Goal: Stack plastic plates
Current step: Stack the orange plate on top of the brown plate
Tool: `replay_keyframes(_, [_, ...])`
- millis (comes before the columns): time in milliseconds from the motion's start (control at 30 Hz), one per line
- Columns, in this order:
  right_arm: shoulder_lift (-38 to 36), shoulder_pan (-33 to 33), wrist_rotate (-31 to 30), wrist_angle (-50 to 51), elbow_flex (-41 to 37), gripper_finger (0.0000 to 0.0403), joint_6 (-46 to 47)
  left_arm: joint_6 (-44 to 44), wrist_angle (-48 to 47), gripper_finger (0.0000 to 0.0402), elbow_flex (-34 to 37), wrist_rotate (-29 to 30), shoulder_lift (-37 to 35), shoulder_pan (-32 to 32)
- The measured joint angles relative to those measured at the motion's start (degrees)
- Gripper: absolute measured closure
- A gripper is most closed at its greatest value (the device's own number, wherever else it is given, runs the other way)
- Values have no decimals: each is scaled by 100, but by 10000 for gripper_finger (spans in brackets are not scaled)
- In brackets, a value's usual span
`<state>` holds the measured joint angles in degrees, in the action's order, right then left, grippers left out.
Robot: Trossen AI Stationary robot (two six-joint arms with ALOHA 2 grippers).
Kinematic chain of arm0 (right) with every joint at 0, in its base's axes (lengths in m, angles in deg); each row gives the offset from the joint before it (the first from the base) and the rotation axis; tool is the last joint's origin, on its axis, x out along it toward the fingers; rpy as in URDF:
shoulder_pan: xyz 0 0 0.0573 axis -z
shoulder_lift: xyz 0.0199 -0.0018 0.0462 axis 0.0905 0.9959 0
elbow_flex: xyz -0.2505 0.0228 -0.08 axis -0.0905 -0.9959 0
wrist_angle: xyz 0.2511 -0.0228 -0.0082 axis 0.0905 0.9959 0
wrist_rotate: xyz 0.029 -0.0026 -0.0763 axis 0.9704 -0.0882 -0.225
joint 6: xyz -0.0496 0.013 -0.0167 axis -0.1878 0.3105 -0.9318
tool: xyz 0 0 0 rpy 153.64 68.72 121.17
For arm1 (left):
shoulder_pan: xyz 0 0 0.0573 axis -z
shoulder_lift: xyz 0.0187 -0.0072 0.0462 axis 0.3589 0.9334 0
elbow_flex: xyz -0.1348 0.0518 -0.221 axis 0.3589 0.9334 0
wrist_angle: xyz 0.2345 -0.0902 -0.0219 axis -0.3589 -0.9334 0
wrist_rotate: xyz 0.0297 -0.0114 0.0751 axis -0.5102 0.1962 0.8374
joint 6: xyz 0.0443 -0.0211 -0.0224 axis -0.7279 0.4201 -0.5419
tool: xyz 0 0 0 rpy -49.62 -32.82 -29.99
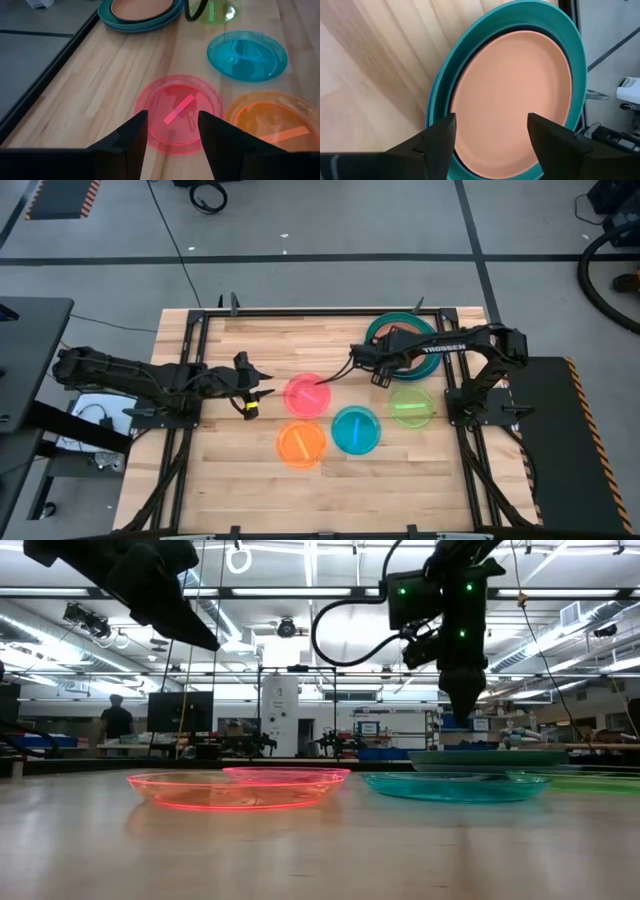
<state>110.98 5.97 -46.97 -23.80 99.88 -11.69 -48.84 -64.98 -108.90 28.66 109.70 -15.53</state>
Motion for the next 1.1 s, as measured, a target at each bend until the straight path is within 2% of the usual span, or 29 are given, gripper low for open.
replay_keyframes(633, [-2, -389, -15, 1039, 1360, 149, 122, 20, -9, 221, 0, -1, 0, 0])
replay_keyframes(733, [-2, -531, 96, 998, 1528, 149, 7, 20, -9, 221, 0, 0, 0, 0])
replay_keyframes(933, [-2, -949, 746, 458, 1665, 149, -246, 20, -9, 221, 0, -2, 0, -2])
replay_keyframes(1100, [-2, -1379, 802, -40, 1664, 149, -369, 23, -9, 221, -2, 0, 0, 0])
